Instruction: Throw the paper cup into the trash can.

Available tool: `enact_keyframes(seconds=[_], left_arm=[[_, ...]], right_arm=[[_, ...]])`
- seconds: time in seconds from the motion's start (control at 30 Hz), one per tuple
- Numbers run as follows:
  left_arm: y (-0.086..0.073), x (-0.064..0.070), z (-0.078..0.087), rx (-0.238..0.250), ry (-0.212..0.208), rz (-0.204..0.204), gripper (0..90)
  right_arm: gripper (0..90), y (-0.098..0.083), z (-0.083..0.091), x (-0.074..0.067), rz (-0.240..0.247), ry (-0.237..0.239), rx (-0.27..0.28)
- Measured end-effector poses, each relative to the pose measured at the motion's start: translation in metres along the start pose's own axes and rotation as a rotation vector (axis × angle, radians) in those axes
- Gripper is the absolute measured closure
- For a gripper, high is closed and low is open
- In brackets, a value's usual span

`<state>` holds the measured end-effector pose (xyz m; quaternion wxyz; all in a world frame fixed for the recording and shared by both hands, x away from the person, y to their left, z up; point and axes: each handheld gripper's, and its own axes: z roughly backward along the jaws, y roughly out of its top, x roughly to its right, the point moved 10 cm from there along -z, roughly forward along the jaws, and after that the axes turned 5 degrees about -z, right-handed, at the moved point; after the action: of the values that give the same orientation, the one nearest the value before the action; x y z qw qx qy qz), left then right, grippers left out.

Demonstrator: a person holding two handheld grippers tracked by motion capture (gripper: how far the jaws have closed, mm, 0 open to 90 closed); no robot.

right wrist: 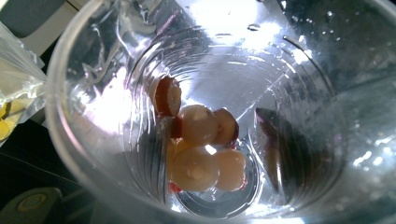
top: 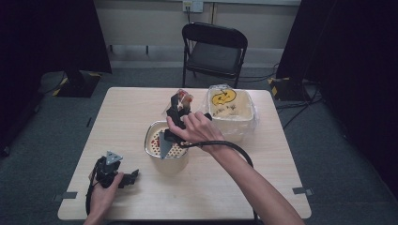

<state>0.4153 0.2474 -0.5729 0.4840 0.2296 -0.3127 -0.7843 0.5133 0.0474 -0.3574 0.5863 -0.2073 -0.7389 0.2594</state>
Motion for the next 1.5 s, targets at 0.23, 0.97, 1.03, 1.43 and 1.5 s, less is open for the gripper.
enact_keyframes(seconds=[0.23, 0.97, 1.03, 1.43, 1.5], left_arm=[[0.0, 0.0, 0.0, -0.001, 0.0, 0.0, 0.2], [0.0, 0.0, 0.0, 0.0, -0.001, 0.002, 0.2], [0.0, 0.0, 0.0, -0.001, -0.001, 0.002, 0.2], [0.0, 0.0, 0.0, 0.0, 0.0, 0.0, 0.2], [0.0, 0.0, 0.0, 0.0, 0.0, 0.0, 0.2]], right_arm=[[51.1, -0.002, 0.002, 0.006, 0.054, -0.053, -0.016], [50.5, -0.016, -0.006, -0.007, -0.526, 0.297, 0.055], [50.5, -0.019, -0.006, -0.01, -0.62, 0.367, 0.061], [49.9, -0.043, -0.014, -0.02, -1.561, 0.958, 0.257], [49.7, -0.053, -0.018, -0.018, -1.676, 0.997, 0.288]])
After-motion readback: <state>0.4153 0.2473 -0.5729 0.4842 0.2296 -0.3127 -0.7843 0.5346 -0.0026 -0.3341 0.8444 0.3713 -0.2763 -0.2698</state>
